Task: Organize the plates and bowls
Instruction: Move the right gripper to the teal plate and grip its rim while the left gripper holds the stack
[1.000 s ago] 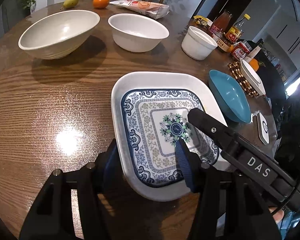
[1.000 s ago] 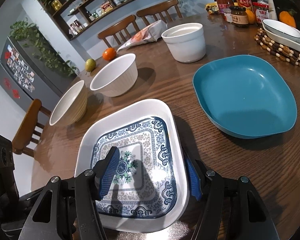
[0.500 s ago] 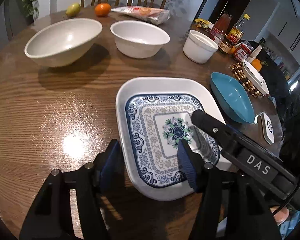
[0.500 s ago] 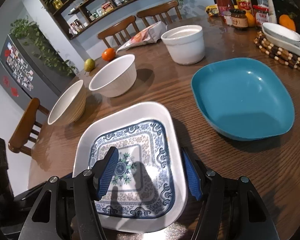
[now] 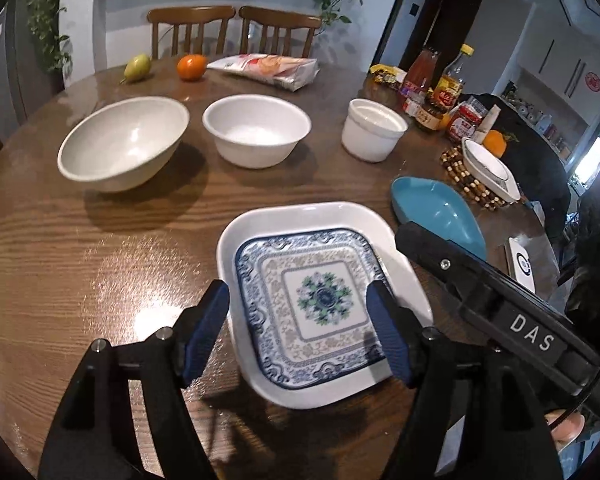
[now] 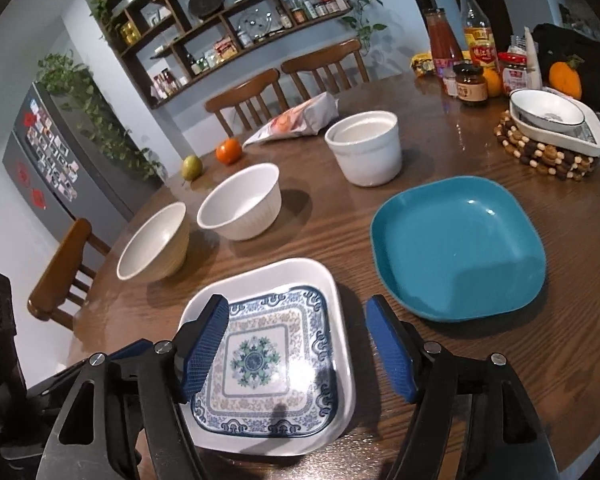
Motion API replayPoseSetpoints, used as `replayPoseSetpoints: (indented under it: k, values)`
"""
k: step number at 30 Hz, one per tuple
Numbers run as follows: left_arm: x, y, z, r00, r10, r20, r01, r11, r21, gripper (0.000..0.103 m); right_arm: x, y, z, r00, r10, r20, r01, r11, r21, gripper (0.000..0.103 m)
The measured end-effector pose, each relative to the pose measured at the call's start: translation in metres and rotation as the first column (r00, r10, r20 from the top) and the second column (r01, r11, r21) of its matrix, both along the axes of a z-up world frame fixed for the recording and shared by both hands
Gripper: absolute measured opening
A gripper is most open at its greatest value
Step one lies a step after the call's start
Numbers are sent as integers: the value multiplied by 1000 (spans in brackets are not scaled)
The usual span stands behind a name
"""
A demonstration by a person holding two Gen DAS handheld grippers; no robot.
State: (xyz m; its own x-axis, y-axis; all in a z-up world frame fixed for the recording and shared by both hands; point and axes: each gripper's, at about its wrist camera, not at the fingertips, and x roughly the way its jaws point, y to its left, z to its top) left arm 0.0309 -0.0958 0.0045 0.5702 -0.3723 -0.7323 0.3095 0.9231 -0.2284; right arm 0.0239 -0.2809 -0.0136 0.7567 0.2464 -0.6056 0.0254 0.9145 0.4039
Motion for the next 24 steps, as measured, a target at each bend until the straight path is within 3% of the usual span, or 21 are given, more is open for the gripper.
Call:
replayPoseSetpoints:
  k: [13,15,24]
  values:
    - [3,-33,23,996,-74,48,76,996,-46,71,-12,-39,25,996,-70,59,69,998,16,79]
    - [6,-40,27,995,-85,43,87,994,-58,71,-13,-48,28,994,-87,68,86,996,18,86]
    - [22,-86,24,988,-154,2,154,988,-29,71,-10,-86,28,987,-152,47,149,987,53,87]
